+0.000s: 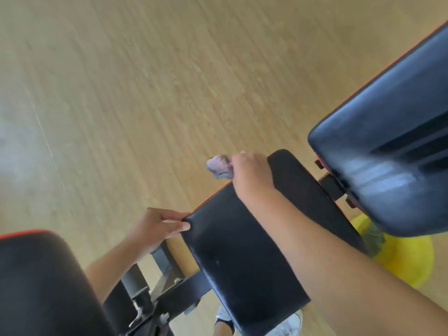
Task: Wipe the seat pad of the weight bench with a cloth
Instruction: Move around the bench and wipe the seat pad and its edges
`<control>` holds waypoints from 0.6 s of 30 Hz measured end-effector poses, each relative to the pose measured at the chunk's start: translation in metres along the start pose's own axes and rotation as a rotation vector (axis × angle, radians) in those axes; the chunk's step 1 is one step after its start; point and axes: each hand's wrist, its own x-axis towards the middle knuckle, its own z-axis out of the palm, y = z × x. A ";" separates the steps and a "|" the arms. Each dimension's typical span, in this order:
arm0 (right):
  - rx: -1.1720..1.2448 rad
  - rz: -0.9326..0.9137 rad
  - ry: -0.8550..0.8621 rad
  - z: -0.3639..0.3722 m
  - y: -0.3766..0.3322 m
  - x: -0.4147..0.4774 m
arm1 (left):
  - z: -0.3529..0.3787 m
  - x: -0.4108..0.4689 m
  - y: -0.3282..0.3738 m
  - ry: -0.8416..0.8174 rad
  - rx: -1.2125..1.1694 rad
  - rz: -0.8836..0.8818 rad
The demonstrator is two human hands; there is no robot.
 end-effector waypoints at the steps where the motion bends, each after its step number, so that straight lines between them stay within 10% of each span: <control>1: -0.013 -0.109 -0.168 0.010 -0.029 -0.003 | 0.001 0.001 -0.003 0.026 0.009 0.006; 7: -0.137 -0.539 -0.355 0.020 -0.071 -0.021 | 0.001 0.007 -0.013 0.140 0.018 -0.004; 18: 0.087 0.216 0.037 -0.030 0.122 -0.017 | -0.002 0.009 -0.013 0.064 -0.023 -0.042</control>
